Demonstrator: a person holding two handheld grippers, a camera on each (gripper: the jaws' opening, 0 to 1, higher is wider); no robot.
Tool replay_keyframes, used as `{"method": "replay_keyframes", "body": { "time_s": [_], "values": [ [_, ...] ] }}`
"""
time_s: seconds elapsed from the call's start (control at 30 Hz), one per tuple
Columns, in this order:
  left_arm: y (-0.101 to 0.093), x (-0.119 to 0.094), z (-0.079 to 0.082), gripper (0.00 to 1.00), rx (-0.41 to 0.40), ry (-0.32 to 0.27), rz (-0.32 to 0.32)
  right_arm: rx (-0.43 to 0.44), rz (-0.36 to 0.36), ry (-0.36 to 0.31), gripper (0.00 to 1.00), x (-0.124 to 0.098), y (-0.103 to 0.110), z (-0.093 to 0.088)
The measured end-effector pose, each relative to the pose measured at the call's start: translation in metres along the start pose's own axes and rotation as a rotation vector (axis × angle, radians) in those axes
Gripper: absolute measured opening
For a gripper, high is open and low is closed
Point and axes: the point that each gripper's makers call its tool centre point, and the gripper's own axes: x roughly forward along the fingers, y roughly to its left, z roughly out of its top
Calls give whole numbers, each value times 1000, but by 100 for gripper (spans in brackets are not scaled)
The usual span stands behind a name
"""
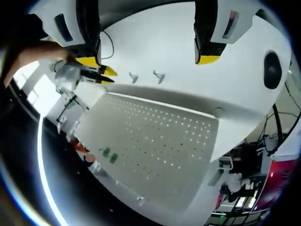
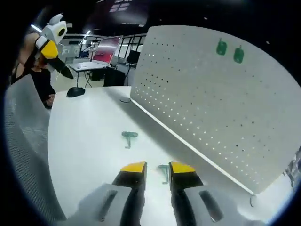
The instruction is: Insert the hook assembly into the mounting plate slot until the hook locks in place.
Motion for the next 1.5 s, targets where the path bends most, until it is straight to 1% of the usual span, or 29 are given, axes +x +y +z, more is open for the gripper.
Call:
{"method": "replay_keyframes", "body": {
  "time_s": [0.07,0.17,0.2,0.3,0.33,0.37,0.47,0.53,0.63,0.77,0.8,0.83,0.87,0.93,1.0,1.1,1.17,1.2,1.23,1.27,1.3,1.33,1.37,1.4,1.5],
  "values": [
    [2,1,-1,82,-4,3,3,-9,72,30,16,17,14,-1],
    [5,1,-3,82,-5,12,7,-2,104,35,15,38,25,1],
    [6,1,-3,82,-9,11,9,14,134,69,15,45,33,-4],
    [8,-1,-2,82,-22,5,13,8,150,71,14,62,40,-2],
    [9,-1,-3,82,-23,7,13,8,162,89,13,67,43,-3],
    [10,-1,-4,82,-22,10,15,9,168,93,13,69,44,-3],
    [14,1,-10,82,-33,34,17,52,223,140,12,85,50,-7],
    [13,3,-14,82,-31,50,12,58,221,144,10,93,47,-6],
    [12,6,-15,82,-36,56,6,69,228,167,9,105,44,-7],
    [14,8,-14,81,-41,57,4,60,255,185,8,114,44,-4],
    [14,9,-14,81,-43,57,3,11,260,198,7,115,43,-6],
    [15,9,-13,81,-44,56,3,-7,263,217,7,117,43,-8],
    [15,10,-12,81,-45,53,3,-7,270,212,6,117,43,-7],
    [16,11,-12,81,-48,52,4,24,275,208,4,118,42,-4],
    [17,12,-12,81,-48,53,3,26,284,211,1,117,46,-5],
    [19,14,-14,81,-46,67,8,18,273,209,1,116,47,-5],
    [20,14,-13,81,-49,66,8,103,255,219,1,116,46,-7],
    [20,14,-11,81,-48,63,8,151,236,225,0,115,43,-8],
    [19,13,-9,81,-41,59,8,185,220,198,0,115,40,-4],
    [19,13,-7,81,-38,56,8,334,226,189,0,114,41,-1],
    [19,12,-5,81,-35,51,9,406,217,194,0,112,40,0],
    [19,12,-3,81,-33,48,8,425,211,193,0,111,37,1],
    [19,12,-2,81,-29,44,9,439,197,177,0,108,34,5],
    [19,12,-1,80,-25,42,10,426,198,170,0,107,32,9],
    [19,11,3,80,-9,39,15,447,200,136,0,99,28,24]
  ]
}}
